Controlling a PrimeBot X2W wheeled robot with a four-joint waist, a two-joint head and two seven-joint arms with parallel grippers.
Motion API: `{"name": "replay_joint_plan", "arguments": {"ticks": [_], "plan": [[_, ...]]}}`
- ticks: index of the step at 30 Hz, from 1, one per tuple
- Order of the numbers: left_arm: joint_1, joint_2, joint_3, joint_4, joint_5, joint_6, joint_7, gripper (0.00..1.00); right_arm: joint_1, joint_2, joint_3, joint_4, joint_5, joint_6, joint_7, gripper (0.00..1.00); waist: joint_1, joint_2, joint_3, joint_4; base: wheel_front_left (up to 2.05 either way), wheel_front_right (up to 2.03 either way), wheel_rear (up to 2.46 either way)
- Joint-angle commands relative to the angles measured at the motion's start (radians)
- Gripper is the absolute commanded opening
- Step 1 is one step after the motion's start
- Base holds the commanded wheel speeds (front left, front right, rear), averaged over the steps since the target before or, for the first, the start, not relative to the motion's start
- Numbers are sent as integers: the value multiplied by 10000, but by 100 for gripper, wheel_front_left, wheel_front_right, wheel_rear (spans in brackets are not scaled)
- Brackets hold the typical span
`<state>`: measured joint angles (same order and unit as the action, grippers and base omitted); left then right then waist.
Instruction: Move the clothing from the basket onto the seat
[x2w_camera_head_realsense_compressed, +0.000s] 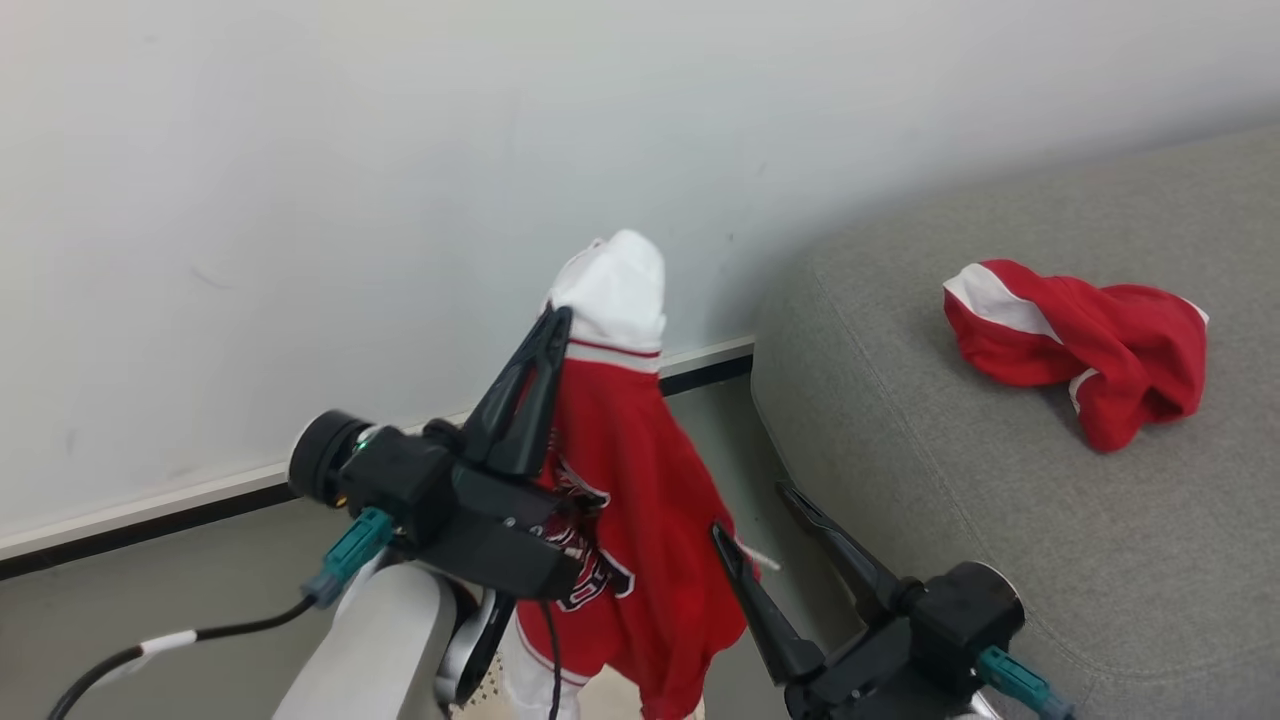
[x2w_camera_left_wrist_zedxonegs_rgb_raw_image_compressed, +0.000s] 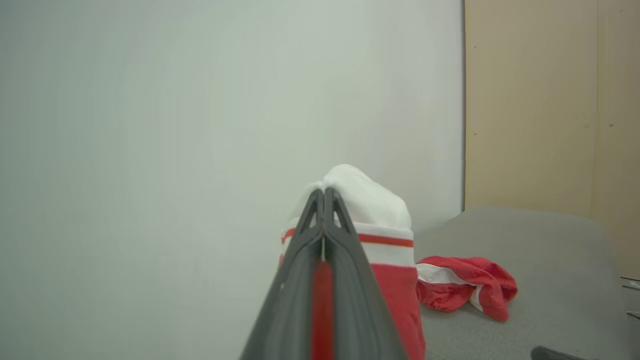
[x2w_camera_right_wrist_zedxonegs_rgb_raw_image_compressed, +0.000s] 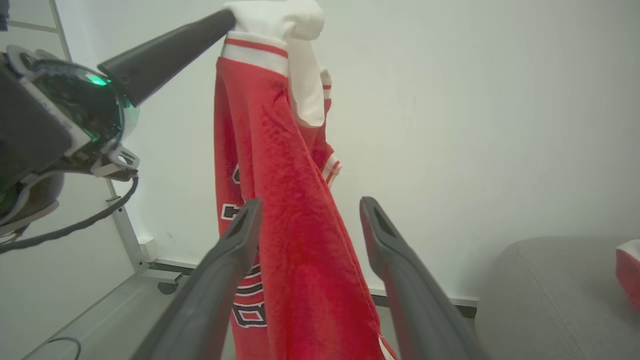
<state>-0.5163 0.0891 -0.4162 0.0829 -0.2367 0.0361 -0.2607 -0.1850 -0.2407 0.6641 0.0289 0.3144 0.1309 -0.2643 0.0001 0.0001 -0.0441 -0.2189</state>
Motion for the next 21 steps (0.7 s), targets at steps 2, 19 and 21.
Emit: {"name": "replay_joint_plan", "arguments": {"ticks": [2, 19, 21], "plan": [[-434, -76, -210, 14, 171, -92, 1, 0, -384, 73, 54, 160, -184, -3, -16, 100, -1, -1, 114, -196, 0, 0, 0], [-2101, -384, -1818, 361, -578, -98, -17, 0, -1314, 319, -1080, 1702, -1760, -3, -14, 100, -1, -1, 463, -409, 0, 0, 0], [-2226, -385, -2084, 340, -673, -91, -21, 0, -1434, 270, -942, 1784, -1834, -3, -14, 100, -1, -1, 454, -378, 0, 0, 0]]}}
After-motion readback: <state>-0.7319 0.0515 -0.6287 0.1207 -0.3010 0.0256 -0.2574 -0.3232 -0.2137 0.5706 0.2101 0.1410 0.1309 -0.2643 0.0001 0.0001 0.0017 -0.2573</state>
